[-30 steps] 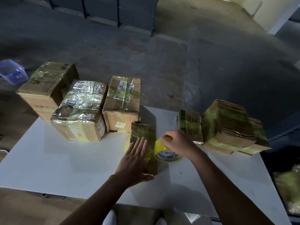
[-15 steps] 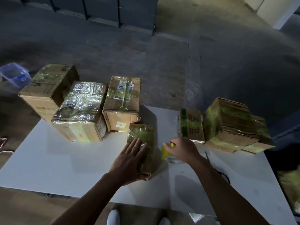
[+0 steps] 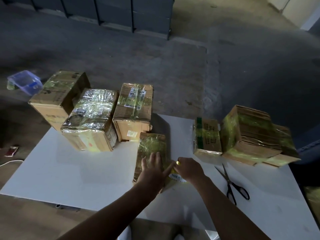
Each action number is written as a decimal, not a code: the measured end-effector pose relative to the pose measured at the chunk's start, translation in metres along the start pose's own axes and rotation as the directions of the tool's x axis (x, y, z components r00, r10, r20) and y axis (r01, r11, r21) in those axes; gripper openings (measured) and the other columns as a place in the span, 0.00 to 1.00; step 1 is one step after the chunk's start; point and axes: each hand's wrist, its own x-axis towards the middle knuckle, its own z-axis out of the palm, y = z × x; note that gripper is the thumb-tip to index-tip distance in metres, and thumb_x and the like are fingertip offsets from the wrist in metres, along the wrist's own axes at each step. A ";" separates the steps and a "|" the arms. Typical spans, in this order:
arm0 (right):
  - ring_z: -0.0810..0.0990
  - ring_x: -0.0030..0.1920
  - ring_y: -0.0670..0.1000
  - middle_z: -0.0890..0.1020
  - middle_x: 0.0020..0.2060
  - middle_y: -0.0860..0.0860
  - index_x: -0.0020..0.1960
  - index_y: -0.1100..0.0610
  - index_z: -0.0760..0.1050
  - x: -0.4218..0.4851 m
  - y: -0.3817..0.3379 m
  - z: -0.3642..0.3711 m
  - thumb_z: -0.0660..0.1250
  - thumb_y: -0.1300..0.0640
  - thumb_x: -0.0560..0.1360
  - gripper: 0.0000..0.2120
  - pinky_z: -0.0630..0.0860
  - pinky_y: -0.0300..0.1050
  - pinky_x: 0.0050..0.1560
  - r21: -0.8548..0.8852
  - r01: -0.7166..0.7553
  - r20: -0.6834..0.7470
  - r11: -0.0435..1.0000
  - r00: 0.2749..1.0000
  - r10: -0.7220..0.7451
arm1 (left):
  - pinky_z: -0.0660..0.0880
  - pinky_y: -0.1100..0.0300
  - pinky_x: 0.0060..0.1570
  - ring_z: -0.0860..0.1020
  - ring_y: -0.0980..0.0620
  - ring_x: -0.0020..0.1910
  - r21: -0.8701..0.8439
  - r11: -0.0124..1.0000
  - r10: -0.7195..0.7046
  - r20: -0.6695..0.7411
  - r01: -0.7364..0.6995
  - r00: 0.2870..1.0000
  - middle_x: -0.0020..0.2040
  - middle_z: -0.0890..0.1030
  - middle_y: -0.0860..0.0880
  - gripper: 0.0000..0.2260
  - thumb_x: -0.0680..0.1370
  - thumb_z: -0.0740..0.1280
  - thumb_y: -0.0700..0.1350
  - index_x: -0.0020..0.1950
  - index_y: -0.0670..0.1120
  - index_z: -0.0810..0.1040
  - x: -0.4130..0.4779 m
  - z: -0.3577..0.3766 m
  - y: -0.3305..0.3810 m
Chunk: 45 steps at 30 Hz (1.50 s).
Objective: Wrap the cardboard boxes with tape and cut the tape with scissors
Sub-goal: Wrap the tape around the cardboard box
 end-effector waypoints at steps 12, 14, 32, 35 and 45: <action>0.73 0.30 0.46 0.73 0.28 0.48 0.35 0.51 0.70 -0.011 0.002 -0.019 0.61 0.37 0.76 0.21 0.63 0.37 0.29 0.202 0.063 -0.128 0.977 0.991 -0.037 | 0.64 0.33 0.67 0.49 0.33 0.76 -0.118 0.986 0.093 -0.190 -0.117 0.977 0.79 0.51 0.46 0.31 0.78 0.65 0.52 0.77 0.46 0.58 -0.008 0.009 -0.019; 0.70 0.27 0.43 0.71 0.27 0.48 0.34 0.50 0.69 -0.015 0.001 -0.039 0.63 0.38 0.75 0.19 0.63 0.33 0.28 0.267 0.144 -0.179 0.953 0.979 -0.098 | 0.72 0.36 0.61 0.58 0.33 0.74 -0.146 0.975 0.116 -0.294 -0.165 0.949 0.77 0.62 0.44 0.33 0.72 0.72 0.55 0.73 0.44 0.68 -0.017 0.011 -0.029; 0.66 0.24 0.46 0.66 0.22 0.48 0.28 0.53 0.65 -0.018 -0.050 -0.068 0.58 0.35 0.75 0.26 0.58 0.41 0.27 0.006 0.179 -0.156 0.984 0.972 -0.176 | 0.79 0.42 0.51 0.77 0.37 0.61 -0.177 0.967 0.078 -0.472 -0.181 0.878 0.65 0.78 0.44 0.41 0.60 0.77 0.64 0.64 0.45 0.68 -0.034 0.052 -0.055; 0.67 0.25 0.47 0.66 0.23 0.48 0.28 0.53 0.64 -0.015 -0.060 -0.067 0.57 0.35 0.76 0.26 0.59 0.41 0.27 -0.053 0.158 -0.136 0.986 0.977 -0.164 | 0.74 0.36 0.57 0.76 0.38 0.63 -0.122 0.985 0.056 -0.446 -0.122 0.893 0.66 0.77 0.45 0.40 0.61 0.75 0.67 0.63 0.46 0.68 -0.036 0.053 -0.060; 0.77 0.53 0.47 0.78 0.53 0.48 0.66 0.54 0.74 -0.015 -0.065 -0.037 0.61 0.30 0.72 0.34 0.72 0.39 0.50 0.436 0.078 0.056 0.897 0.992 -0.113 | 0.75 0.43 0.60 0.70 0.39 0.69 -0.186 0.982 -0.080 -0.267 0.030 0.960 0.71 0.70 0.39 0.54 0.55 0.79 0.65 0.73 0.37 0.68 -0.048 0.063 -0.068</action>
